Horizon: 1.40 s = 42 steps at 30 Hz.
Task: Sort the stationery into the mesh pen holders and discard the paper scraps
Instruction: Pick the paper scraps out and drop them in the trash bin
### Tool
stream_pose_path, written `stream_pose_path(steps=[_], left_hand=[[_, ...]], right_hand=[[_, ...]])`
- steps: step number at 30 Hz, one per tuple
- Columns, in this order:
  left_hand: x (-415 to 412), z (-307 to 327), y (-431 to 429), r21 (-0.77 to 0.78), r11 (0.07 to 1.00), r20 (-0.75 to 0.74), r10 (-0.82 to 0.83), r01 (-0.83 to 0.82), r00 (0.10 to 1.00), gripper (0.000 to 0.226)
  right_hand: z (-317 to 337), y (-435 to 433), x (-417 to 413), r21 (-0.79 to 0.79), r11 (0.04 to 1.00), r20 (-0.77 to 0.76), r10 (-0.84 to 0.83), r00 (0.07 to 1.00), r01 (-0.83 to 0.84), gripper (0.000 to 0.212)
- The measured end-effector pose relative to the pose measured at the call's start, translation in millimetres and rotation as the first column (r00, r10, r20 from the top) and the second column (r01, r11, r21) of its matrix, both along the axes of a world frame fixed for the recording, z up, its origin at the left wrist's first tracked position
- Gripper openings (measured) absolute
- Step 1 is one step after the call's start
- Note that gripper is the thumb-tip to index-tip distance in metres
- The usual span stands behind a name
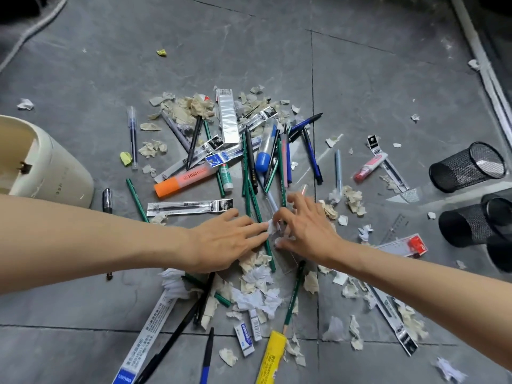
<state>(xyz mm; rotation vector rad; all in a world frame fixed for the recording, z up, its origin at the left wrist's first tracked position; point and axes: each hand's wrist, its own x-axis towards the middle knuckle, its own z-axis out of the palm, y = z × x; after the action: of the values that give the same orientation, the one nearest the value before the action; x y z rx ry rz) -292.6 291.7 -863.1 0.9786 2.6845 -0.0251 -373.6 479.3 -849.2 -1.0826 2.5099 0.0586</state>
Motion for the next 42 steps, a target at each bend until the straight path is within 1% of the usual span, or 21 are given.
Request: stream_pose_path(steps=[2,4,6,8,11,12,14,16,18,19,21,24,26,28,30,33,35,37,38,40,42], left_hand=[[-3,1,-1,0.031,1.0,-0.05,0.0,0.001,0.999,0.061],[-5,-7,-6,0.063,0.998,-0.081,-0.017,0.022,0.997,0.048],[-7,-13,-9,0.043,0.998,-0.104,-0.048,0.053,0.993,0.044],[-10,-15,-11,-0.008,1.0,-0.082,-0.006,0.005,0.997,0.045],[-13,-11,-13,-0.061,0.993,-0.15,0.095,-0.105,0.984,0.031],[-14,-9,-15,-0.077,0.99,-0.157,0.108,-0.121,0.982,0.034],[-13,-6,-16,-0.056,0.992,-0.159,0.099,-0.11,0.982,0.049],[-13,0,-13,-0.043,0.996,-0.118,0.076,-0.081,0.99,0.06],[-13,8,-7,-0.085,0.995,-0.026,0.042,-0.044,0.999,0.059],[-14,9,-5,-0.095,0.995,-0.009,0.032,-0.032,0.999,0.058],[-19,9,-3,-0.054,0.998,-0.035,0.04,-0.042,0.999,0.057],[-30,2,-7,0.031,0.998,-0.028,0.05,-0.049,0.998,0.049],[-36,-4,-10,0.032,0.999,-0.038,-0.008,0.009,0.999,0.043],[-39,-11,-13,0.029,0.997,-0.079,-0.068,0.07,0.995,0.041],[-40,-17,-16,-0.005,0.995,-0.134,-0.103,0.103,0.986,0.04],[-41,-16,-18,-0.07,0.993,-0.17,-0.109,0.098,0.979,0.052],[-44,-10,-17,-0.13,0.99,-0.147,-0.07,0.051,0.987,0.063],[-46,-5,-18,-0.184,0.983,-0.124,-0.017,-0.006,0.992,0.062],[-46,-4,-20,-0.181,0.983,-0.123,0.004,-0.026,0.992,0.059],[-38,-3,-24,-0.08,0.996,-0.175,0.012,-0.026,0.984,0.052],[-20,-5,-24,0.014,1.0,-0.232,-0.01,0.013,0.973,0.039]], right_hand=[[-3,-1,5,-0.037,0.997,0.021,-0.062,0.998,0.063,0.04],[-7,-4,8,-0.041,0.992,0.039,-0.119,0.992,0.121,0.034],[-9,-7,7,-0.021,0.988,0.047,-0.15,0.987,0.152,0.026],[-10,-10,4,-0.013,0.986,0.066,-0.167,0.984,0.168,0.022],[-9,-6,1,0.022,0.991,0.083,-0.137,0.987,0.136,0.022],[-10,-3,1,0.03,0.993,0.081,-0.116,0.99,0.114,0.023],[-9,3,3,0.002,0.995,0.068,-0.1,0.993,0.1,0.019],[-9,5,4,-0.037,0.994,0.053,-0.101,0.993,0.103,0.017],[-8,3,5,-0.051,0.993,0.061,-0.105,0.993,0.108,0.03],[-7,0,4,-0.052,0.993,0.067,-0.105,0.992,0.109,0.035],[-6,-8,4,-0.054,0.993,0.087,-0.101,0.991,0.106,0.037],[-9,-17,5,-0.055,0.992,0.115,-0.109,0.987,0.116,0.029],[-10,-20,6,-0.069,0.988,0.12,-0.128,0.985,0.137,0.019],[-12,-19,7,-0.069,0.989,0.111,-0.12,0.987,0.128,0.013],[-13,-14,9,-0.063,0.993,0.096,-0.096,0.991,0.103,0.012],[-11,0,16,-0.067,0.997,0.064,-0.042,0.997,0.046,0.01],[-7,11,26,-0.039,0.999,0.084,-0.003,0.996,0.006,0.008],[-2,24,41,-0.014,0.998,0.136,0.055,0.989,-0.054,0.007],[1,29,48,-0.011,0.996,0.166,0.089,0.982,-0.088,0.008],[5,36,59,-0.03,0.992,0.21,0.124,0.97,-0.12,0.011],[8,37,62,-0.068,0.995,0.218,0.089,0.972,-0.076,0.013]])
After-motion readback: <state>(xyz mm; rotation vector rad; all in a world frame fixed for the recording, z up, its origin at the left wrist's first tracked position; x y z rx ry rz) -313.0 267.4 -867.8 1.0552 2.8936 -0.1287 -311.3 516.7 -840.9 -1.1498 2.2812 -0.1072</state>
